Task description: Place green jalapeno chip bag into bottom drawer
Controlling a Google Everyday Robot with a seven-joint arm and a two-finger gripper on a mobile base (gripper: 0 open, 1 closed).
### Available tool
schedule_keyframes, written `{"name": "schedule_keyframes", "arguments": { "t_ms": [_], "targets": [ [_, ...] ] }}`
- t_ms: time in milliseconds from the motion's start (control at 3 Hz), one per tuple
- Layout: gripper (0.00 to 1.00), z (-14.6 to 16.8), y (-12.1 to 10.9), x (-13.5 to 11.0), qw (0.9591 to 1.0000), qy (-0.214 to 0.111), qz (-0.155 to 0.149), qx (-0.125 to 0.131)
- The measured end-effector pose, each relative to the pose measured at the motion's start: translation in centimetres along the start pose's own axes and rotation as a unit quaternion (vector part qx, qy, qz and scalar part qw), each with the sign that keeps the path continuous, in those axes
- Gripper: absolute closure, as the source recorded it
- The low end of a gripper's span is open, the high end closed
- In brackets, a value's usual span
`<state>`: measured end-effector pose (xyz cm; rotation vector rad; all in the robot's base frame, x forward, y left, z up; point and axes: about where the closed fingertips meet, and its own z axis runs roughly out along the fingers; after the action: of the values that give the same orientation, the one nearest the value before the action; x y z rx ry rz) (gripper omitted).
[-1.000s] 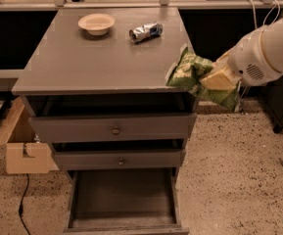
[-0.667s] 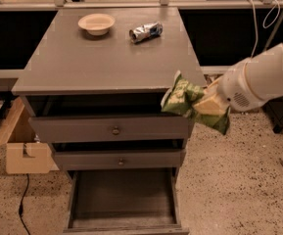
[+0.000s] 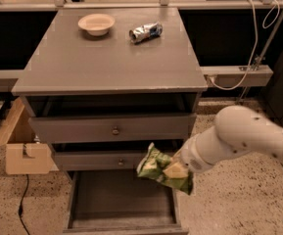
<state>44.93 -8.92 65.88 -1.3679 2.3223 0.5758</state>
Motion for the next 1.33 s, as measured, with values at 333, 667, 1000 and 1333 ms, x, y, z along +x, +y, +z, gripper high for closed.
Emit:
{"name": "schedule_keyframes", "arguments": {
  "t_ms": [333,667,1000,1333],
  "targets": [
    [1.0,6.0,1.0,1.1,0.9992,0.01,0.016,-0.036],
    [1.0,6.5,1.0,1.2,0.999,0.01,0.018,-0.04],
    [1.0,7.0,0.8,2.1,0.9984,0.008,0.033,-0.046],
    [1.0,8.9,-0.6,4.1,0.9964,-0.033,0.06,-0.05]
  ]
}}
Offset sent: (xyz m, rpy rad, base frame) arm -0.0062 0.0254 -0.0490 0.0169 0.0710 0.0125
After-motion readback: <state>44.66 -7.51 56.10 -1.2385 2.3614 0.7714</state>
